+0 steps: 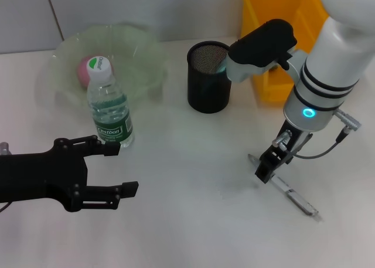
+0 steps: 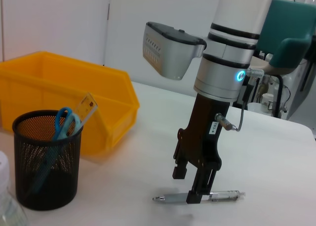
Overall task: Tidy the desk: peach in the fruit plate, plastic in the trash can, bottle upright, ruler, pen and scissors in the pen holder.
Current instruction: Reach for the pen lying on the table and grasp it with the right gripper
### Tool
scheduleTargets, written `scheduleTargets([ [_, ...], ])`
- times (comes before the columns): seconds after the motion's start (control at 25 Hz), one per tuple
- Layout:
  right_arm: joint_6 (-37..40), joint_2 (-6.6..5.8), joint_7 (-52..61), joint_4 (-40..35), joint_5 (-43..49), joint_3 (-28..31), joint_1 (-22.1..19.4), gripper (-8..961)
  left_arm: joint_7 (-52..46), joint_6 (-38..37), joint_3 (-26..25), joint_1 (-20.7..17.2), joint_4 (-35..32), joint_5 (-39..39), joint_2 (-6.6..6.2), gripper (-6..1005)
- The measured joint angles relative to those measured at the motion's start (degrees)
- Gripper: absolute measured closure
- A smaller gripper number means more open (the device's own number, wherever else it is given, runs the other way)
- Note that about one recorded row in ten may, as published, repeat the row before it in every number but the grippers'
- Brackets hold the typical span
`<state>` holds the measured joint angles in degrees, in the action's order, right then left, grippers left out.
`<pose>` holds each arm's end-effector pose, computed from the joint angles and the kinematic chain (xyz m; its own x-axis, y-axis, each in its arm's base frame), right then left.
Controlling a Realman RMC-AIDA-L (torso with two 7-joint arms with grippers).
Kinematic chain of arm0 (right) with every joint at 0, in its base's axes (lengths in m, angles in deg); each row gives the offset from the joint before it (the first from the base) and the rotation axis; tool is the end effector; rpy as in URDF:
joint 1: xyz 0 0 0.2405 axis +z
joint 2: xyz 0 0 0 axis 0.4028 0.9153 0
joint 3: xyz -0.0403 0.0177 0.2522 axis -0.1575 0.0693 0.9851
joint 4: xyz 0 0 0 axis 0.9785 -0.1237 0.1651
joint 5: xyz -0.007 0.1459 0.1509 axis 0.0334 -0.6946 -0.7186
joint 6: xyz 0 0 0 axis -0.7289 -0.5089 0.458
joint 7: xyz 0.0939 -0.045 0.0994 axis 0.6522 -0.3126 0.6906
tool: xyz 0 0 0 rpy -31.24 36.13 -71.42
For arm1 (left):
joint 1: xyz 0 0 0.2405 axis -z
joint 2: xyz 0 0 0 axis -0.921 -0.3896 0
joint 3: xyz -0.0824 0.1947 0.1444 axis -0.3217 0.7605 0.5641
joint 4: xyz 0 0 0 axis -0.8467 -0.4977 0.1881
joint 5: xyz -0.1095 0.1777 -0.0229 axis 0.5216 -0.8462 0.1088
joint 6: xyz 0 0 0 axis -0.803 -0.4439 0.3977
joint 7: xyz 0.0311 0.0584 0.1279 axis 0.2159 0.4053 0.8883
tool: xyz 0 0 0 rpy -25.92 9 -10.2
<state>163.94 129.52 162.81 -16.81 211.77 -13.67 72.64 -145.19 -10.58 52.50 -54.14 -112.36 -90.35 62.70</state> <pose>0.1763 0.3691 -0.0428 0.4709 -0.8067 0.3570 -0.5838 -0.5884 -0.5594 -0.2283 0.2809 0.0261 0.8830 0.2709 0.3835 0.3337 -0.9366 -0.1068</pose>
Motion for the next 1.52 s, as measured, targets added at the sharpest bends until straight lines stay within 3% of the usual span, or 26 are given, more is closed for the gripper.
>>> scheduleTargets([
  [0.64,-1.0,0.0,-0.2,3.9,-0.3,-0.6,2.3,291,0.2,0.0,0.0,0.3,0.6,0.0,-0.15,208],
  [1.52,-2.4,0.01,-0.3,4.8,-0.4,-1.8,2.5,318,0.8,0.0,0.0,0.5,1.4,-0.3,-0.06,211],
])
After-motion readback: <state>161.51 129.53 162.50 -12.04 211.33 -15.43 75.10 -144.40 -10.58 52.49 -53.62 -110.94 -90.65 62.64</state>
